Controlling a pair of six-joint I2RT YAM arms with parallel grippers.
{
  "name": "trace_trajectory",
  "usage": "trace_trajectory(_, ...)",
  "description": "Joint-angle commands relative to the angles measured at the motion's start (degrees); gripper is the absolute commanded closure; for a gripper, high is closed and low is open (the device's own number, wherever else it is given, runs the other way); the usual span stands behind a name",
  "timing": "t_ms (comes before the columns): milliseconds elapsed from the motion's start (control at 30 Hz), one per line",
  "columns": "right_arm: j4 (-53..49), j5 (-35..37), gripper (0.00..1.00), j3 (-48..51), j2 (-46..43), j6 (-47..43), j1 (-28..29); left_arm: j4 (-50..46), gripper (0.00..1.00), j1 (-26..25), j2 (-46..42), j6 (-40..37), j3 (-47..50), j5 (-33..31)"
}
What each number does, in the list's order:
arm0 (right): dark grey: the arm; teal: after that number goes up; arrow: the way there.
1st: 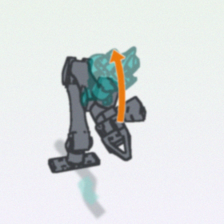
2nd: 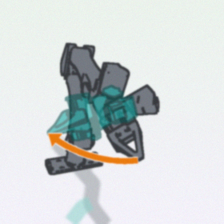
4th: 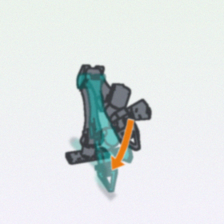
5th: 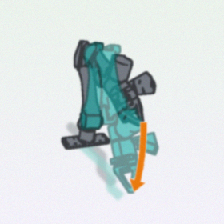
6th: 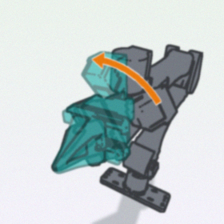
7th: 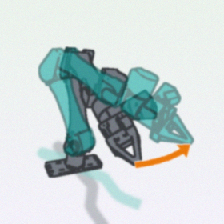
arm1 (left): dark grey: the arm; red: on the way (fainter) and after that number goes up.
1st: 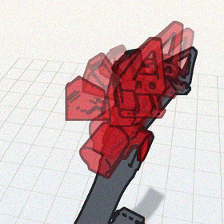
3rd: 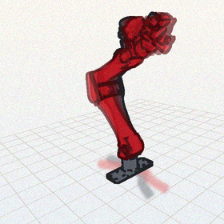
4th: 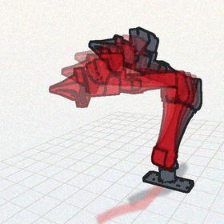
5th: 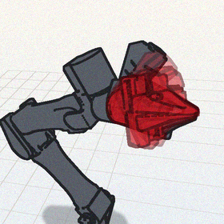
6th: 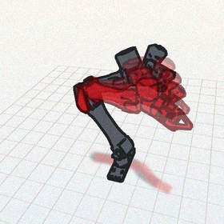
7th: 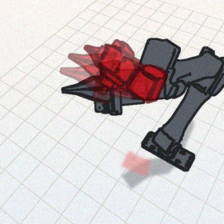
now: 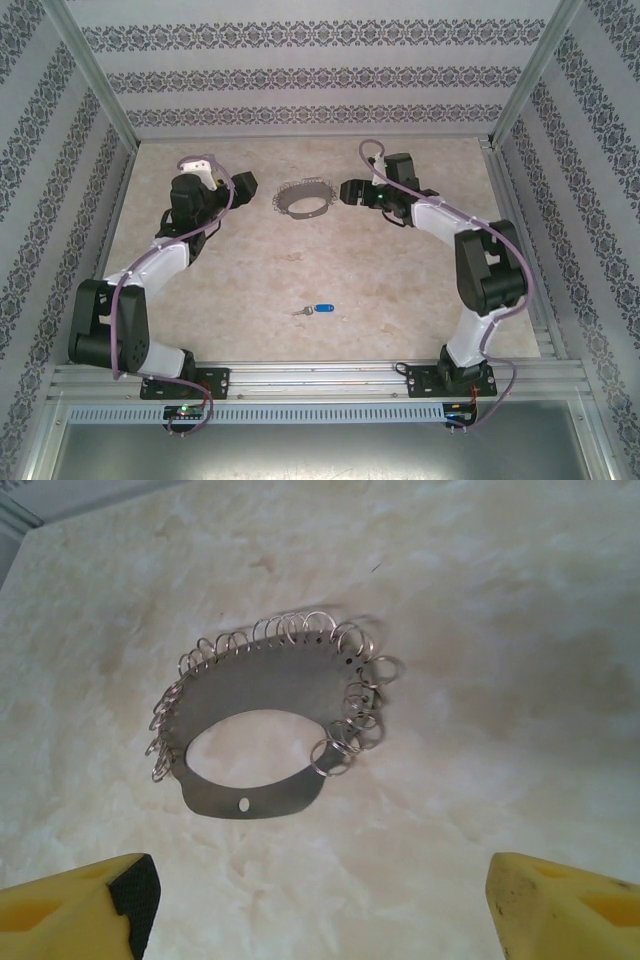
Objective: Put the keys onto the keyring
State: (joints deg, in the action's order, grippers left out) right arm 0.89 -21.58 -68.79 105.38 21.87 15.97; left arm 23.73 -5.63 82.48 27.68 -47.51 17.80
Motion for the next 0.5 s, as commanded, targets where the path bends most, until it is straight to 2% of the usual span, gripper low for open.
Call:
trace_trajectory(0, -1.78, -4.15, 0.18, -3.26, 4.22, 1.21, 1.53, -4.92, 0.00, -0.60, 2.08, 0.76, -4.80, 3.24)
trace_trajectory(133, -2.43, -0.75, 0.19, -4.16, 6.41, 0.99, 3.46, -10.08, 0.00, -0.54, 4.16, -0.73, -8.69, 4.77)
trace_trajectory(233, -2.82, 2.10, 0.19, -4.54, 7.17, 1.07, 4.71, -10.54, 0.00, -0.46, 4.55, -1.30, -9.76, 5.54)
trace_trajectory(467, -7.86, 7.70, 0.20, -10.42, 10.99, -1.10, 9.43, -7.56, 0.00, 0.16, 4.55, 2.09, -8.46, -1.26)
